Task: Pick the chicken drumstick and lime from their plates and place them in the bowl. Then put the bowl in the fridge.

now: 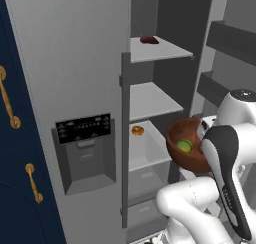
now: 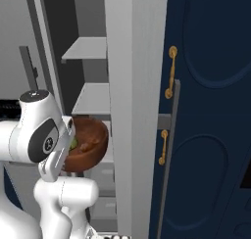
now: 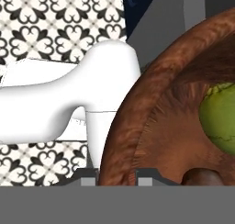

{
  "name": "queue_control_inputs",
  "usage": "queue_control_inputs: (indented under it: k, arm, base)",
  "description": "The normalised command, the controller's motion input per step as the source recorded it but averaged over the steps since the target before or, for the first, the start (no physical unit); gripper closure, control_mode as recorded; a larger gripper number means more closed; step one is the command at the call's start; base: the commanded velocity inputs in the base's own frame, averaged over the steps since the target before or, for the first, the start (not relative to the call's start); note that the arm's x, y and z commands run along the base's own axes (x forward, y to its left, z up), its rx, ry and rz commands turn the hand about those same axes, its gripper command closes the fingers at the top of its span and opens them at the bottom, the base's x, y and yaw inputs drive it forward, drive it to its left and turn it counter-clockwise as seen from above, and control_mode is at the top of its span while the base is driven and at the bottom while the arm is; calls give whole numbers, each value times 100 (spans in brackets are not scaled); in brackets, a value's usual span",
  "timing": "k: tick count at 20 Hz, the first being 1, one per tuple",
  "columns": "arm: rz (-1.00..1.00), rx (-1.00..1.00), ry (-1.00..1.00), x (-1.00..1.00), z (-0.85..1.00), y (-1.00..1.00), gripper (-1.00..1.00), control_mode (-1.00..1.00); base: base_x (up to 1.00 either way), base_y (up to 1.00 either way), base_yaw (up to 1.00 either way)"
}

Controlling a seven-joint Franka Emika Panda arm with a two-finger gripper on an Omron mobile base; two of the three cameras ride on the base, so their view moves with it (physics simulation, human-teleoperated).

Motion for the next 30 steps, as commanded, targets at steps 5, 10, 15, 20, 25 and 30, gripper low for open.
queue_control_inputs:
  k: [5,10,15,20,25,30]
  arm:
    - [0,0,0,0,0,0,100,100]
    - [3,0,-7,12,0,0,100,-100]
    - [13,0,-18,88,0,10,100,-100]
    - [7,3,-7,100,8,18,100,-100]
    - [5,11,0,76,3,1,100,-100]
    - [2,5,0,54,2,11,100,-100]
  base:
    - [3,0,0]
    - [0,0,0]
    - [0,0,0]
    - [0,0,0]
    - [0,0,0]
    - [0,0,0]
